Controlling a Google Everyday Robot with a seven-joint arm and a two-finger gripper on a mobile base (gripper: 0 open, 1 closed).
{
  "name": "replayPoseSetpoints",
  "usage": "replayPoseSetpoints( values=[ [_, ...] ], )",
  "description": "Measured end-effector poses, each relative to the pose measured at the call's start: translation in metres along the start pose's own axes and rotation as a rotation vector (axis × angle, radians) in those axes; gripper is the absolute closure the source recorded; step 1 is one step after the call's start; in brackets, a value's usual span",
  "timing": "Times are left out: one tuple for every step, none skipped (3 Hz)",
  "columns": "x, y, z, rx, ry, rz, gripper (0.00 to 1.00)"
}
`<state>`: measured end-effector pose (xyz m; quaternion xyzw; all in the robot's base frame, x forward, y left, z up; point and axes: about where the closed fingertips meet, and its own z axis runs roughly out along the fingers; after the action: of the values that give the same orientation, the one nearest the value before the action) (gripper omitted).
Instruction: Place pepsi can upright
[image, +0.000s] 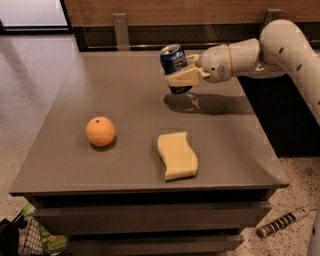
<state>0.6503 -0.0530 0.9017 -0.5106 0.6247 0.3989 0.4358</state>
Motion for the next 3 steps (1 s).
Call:
replayPoseSetpoints(
  values=[
    [0.006,-0.003,0.008,-0.014,-0.058,0.005,1.0],
    [0.014,-0.007,0.011,-0.015,-0.113,-0.004,1.0],
    [0.031,-0.01,0.003,0.04,-0.146,-0.012,1.0]
  ],
)
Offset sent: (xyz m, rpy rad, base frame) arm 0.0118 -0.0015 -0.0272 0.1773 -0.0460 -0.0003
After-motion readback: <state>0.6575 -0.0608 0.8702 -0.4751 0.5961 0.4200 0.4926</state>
